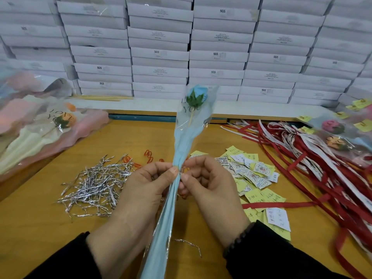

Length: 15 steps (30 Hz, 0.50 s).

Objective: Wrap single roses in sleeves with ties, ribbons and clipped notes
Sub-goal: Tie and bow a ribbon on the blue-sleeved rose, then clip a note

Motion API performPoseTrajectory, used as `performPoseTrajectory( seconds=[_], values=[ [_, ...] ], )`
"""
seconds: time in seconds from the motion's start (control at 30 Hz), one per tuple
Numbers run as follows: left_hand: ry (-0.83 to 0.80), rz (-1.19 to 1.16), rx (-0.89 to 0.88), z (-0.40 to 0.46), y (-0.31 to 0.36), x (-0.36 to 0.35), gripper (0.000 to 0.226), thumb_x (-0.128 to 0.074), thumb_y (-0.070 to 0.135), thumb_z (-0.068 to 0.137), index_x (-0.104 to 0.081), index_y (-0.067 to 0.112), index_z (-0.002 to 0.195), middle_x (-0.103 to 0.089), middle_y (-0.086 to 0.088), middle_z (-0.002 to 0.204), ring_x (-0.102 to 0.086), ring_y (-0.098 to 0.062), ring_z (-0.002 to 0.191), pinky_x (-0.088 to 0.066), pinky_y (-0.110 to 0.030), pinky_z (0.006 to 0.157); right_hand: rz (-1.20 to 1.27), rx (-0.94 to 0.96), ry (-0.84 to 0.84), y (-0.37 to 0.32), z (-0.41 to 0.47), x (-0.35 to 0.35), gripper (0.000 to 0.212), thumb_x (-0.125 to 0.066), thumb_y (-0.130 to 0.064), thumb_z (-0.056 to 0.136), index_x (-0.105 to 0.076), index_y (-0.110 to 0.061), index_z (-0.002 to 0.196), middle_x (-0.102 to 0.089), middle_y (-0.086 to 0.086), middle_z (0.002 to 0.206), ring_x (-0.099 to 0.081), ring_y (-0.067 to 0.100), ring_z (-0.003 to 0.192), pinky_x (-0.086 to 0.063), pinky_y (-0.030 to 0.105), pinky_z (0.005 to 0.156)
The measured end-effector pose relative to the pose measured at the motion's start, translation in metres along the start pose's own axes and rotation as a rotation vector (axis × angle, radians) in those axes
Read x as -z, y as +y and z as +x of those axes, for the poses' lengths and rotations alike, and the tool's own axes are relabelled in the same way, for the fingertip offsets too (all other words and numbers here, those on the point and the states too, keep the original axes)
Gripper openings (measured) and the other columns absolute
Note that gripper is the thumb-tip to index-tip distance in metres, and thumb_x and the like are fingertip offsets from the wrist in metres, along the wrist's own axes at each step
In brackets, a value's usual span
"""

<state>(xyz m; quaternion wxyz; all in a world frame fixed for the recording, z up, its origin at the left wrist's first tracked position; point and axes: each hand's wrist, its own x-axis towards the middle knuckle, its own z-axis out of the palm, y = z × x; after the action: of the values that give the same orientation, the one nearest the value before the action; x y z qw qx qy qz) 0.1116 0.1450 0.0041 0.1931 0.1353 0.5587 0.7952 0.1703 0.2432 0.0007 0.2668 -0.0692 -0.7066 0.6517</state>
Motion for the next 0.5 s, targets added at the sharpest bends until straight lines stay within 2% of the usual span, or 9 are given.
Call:
performPoseTrajectory(
  seconds=[0.13, 0.23, 0.37, 0.43, 0.5],
  values=[
    [-0.014, -0.006, 0.009, -0.001, -0.0005, 0.0002, 0.013, -0.064, 0.013, 0.068, -0.066, 0.004, 0.077, -0.062, -0.012, 0.055, -0.057, -0.014, 0.041, -0.043, -0.017, 0.038, -0.089, 0.021, 0.006, 0.0006, 0.0002, 0.0022, 0.022, -0.062, 0.0, 0.084, -0.064, -0.02, 0.076, -0.062, -0.008, 0.057, -0.058, 0.0, 0.055, -0.049, 0.013, 0.056],
    [-0.021, -0.016, 0.006, -0.0018, -0.0012, -0.0017, 0.016, -0.065, 0.015, 0.065, -0.067, 0.004, 0.077, -0.062, -0.011, 0.055, -0.057, -0.013, 0.04, -0.044, -0.017, 0.038, -0.13, 0.023, 0.019, 0.002, 0.0018, 0.0039, 0.02, -0.063, -0.002, 0.084, -0.065, -0.018, 0.073, -0.063, -0.006, 0.062, -0.057, 0.003, 0.058, -0.048, 0.014, 0.057],
    [-0.009, -0.019, -0.016, -0.0022, -0.0024, -0.0038, 0.004, -0.065, 0.014, 0.064, -0.067, 0.011, 0.066, -0.061, -0.005, 0.053, -0.056, -0.012, 0.04, -0.044, -0.018, 0.037, -0.047, -0.095, -0.013, 0.0027, 0.004, 0.0055, 0.016, -0.063, -0.003, 0.084, -0.065, -0.013, 0.072, -0.061, -0.003, 0.059, -0.055, 0.005, 0.052, -0.044, 0.013, 0.052],
    [-0.005, -0.003, -0.022, -0.0019, -0.0038, -0.0034, 0.005, -0.065, 0.015, 0.064, -0.069, 0.017, 0.061, -0.062, -0.004, 0.055, -0.057, -0.013, 0.044, -0.047, -0.022, 0.04, -0.007, -0.158, -0.021, 0.0033, 0.0039, 0.0058, 0.015, -0.063, -0.005, 0.085, -0.066, -0.012, 0.071, -0.062, -0.005, 0.055, -0.055, 0.003, 0.049, -0.042, 0.012, 0.049],
    [-0.017, -0.031, -0.005, -0.0016, -0.0053, -0.0033, 0.004, -0.065, 0.014, 0.065, -0.068, 0.013, 0.067, -0.064, -0.007, 0.062, -0.058, -0.017, 0.05, -0.054, -0.032, 0.051, 0.091, -0.248, -0.037, 0.0044, 0.0032, 0.0052, 0.016, -0.062, -0.006, 0.086, -0.065, -0.009, 0.071, -0.062, -0.005, 0.054, -0.055, 0.003, 0.047, -0.041, 0.013, 0.045]
  ],
)
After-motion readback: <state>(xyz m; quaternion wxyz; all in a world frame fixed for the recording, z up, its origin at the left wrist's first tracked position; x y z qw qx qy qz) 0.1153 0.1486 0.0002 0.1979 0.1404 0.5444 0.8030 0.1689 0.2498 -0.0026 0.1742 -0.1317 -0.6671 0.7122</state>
